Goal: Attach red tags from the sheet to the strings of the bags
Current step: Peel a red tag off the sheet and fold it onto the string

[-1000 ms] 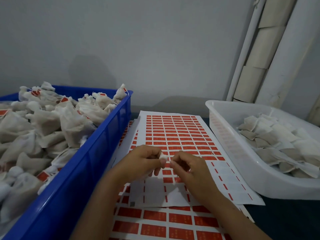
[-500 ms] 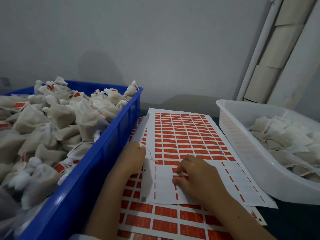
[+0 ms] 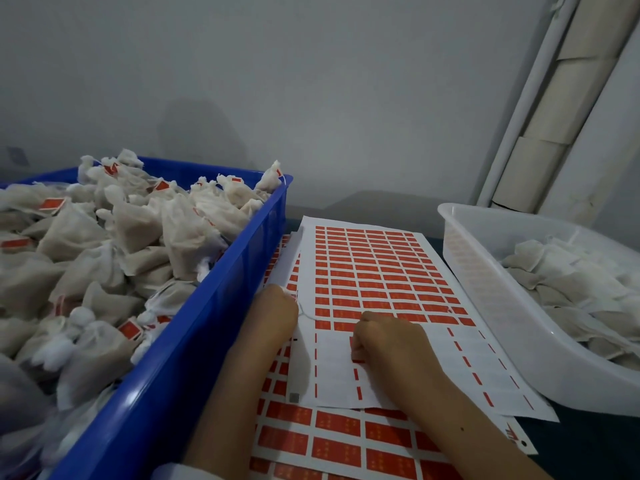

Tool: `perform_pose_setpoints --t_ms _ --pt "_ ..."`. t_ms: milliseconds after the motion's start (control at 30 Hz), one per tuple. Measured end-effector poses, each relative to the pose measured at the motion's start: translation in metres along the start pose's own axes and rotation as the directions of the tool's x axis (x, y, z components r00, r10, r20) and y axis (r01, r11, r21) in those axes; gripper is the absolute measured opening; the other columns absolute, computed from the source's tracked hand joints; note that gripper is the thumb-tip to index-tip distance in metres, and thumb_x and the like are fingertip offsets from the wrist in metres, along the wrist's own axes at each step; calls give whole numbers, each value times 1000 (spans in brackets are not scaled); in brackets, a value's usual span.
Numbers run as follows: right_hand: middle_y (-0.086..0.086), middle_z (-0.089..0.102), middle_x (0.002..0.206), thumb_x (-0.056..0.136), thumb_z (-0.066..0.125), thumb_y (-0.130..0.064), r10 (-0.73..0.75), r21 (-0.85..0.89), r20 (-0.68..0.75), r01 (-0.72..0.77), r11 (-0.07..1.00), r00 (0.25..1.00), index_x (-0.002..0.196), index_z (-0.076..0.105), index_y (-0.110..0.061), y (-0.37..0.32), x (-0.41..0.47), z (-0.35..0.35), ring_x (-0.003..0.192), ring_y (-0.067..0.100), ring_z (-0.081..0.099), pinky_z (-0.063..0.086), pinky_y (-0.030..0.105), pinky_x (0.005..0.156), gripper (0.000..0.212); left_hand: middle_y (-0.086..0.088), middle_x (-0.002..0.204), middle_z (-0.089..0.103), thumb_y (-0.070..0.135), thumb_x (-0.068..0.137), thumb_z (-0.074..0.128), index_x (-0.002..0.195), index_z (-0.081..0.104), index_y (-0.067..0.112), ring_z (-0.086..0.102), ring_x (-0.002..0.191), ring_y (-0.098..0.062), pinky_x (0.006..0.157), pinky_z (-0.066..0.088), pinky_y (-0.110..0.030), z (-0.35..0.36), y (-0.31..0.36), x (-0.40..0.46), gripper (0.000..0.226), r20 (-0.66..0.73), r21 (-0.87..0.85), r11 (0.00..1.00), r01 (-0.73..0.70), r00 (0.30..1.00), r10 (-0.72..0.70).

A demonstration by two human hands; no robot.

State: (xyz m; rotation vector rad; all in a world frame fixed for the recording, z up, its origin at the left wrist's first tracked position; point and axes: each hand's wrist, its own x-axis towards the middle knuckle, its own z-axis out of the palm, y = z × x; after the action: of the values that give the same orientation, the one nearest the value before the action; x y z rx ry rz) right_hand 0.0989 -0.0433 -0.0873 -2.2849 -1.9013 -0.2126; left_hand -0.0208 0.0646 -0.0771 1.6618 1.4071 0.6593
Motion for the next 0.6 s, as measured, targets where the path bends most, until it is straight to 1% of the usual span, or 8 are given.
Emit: perform_pose_setpoints --t_ms 67,133,200,300,400,467,533,600 --pt "-9 62 115 88 58 -35 24 51 -7 -24 998 1000 110 64 -24 2 -2 1 94 7 60 42 16 90 25 -24 113 61 7 95 37 115 54 -8 58 105 -37 91 48 -44 1 0 1 31 -7 -37 999 -5 1000 5" --pt "-13 63 109 83 61 -45 41 105 -7 -40 994 999 102 66 -27 4 -6 2 83 6 58 41 15 83 27 -24 114 60 8 95 36 115 54 -8 58 106 -38 93 47 -47 2 0 5 32 -1 -25 1000 -16 1000 16" --pt "-17 60 106 74 66 -55 61 153 38 -67 986 997 99 61 -32 8 -9 3 77 4 52 39 14 76 34 -25 116 59 9 96 35 116 53 -8 57 108 -39 94 45 -49 4 -1 9 32 10 -62 998 -6 1000 7" --pt "-21 55 111 62 70 -65 103 230 116 -128 965 988 97 43 -42 13 -11 4 83 1 48 36 14 72 50 -26 119 57 10 96 34 119 51 -7 54 111 -41 97 43 -51 6 -2 11 34 47 -107 994 26 999 -21" --pt "-23 49 120 60 71 -65 105 285 125 -137 949 987 100 32 -46 12 -13 7 95 0 49 33 14 77 58 -25 120 57 16 97 36 112 53 -3 55 110 -40 96 44 -51 7 -6 14 30 55 -164 986 23 998 -15" --pt "-24 46 122 61 71 -62 111 350 117 -146 925 987 102 30 -48 11 -15 9 100 0 47 35 16 82 60 -24 117 58 20 94 46 106 53 0 56 108 -39 94 46 -50 7 -7 13 24 76 -198 980 23 997 -8" --pt "-23 44 121 63 72 -60 128 414 116 -165 895 985 103 29 -48 10 -17 13 100 -1 42 37 19 88 59 -19 114 60 21 86 62 113 53 0 59 103 -33 83 51 -41 8 -6 11 35 107 -154 988 21 994 -4" --pt "-24 40 119 65 71 -59 141 458 114 -178 871 983 105 27 -49 10 -20 17 100 -2 39 36 21 93 61 -6 103 59 20 78 72 111 48 11 59 87 -20 59 48 -25 9 -6 10 42 131 -55 998 44 991 -37"
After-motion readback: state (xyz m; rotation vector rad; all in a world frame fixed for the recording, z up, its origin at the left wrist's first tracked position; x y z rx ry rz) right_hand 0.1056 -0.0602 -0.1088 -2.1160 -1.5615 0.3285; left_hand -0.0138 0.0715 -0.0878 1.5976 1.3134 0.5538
